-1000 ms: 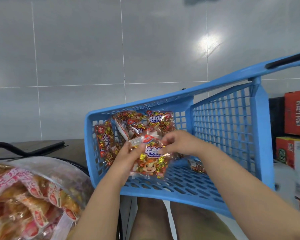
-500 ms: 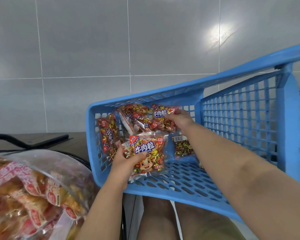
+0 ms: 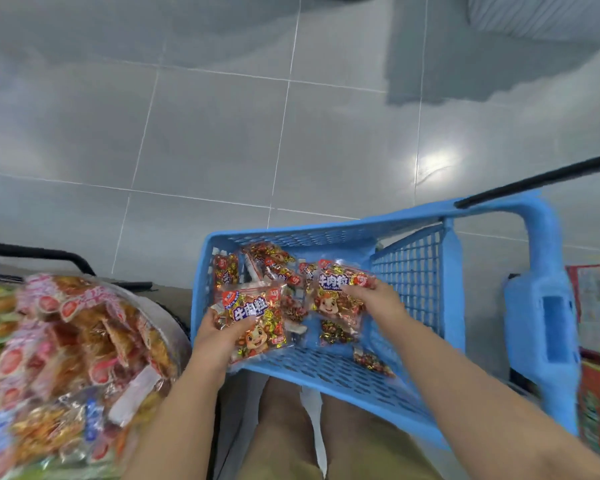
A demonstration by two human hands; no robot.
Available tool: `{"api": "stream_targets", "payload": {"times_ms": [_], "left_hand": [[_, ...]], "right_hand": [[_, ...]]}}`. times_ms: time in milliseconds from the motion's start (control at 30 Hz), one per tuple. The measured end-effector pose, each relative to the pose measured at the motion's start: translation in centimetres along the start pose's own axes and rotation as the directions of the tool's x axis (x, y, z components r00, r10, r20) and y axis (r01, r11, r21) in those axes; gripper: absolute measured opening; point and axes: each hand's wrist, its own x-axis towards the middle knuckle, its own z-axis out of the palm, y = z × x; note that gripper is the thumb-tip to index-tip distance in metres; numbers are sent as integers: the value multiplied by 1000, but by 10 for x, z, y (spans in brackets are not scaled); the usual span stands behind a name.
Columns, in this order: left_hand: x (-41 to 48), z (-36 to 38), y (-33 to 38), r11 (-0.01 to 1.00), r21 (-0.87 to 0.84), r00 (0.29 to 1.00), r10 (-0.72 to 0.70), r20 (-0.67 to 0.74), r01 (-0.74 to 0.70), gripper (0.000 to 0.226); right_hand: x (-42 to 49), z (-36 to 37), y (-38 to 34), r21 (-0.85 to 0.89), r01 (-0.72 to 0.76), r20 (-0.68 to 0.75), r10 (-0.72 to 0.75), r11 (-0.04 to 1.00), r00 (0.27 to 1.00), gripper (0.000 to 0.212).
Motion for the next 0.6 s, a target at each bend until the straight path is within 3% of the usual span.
{"api": "stream_targets", "payload": {"times_ms": [167, 267, 333, 433, 600], "left_hand": [[-67, -3, 17, 993, -112, 999, 41, -25, -44, 42], [-99, -16, 28, 978, -175, 992, 105, -69, -116, 44], [-117, -30, 33, 966, -210, 986, 129, -105, -149, 56], [-143, -59, 35, 950, -239, 970, 160, -180, -201, 92], [-188, -136, 8, 878, -330, 919, 249, -306, -347, 90]], "right_hand": [[-65, -3, -38, 0, 29, 277, -28, 1000, 960, 40], [-99, 9, -57, 53, 95, 352, -108, 994, 930, 35], [-118, 21, -67, 116, 120, 377, -156, 986, 913, 27], [-149, 47, -76, 121, 170, 439, -206, 978, 874, 24], [-207, 113, -63, 71, 236, 585, -232, 969, 777, 27]]}}
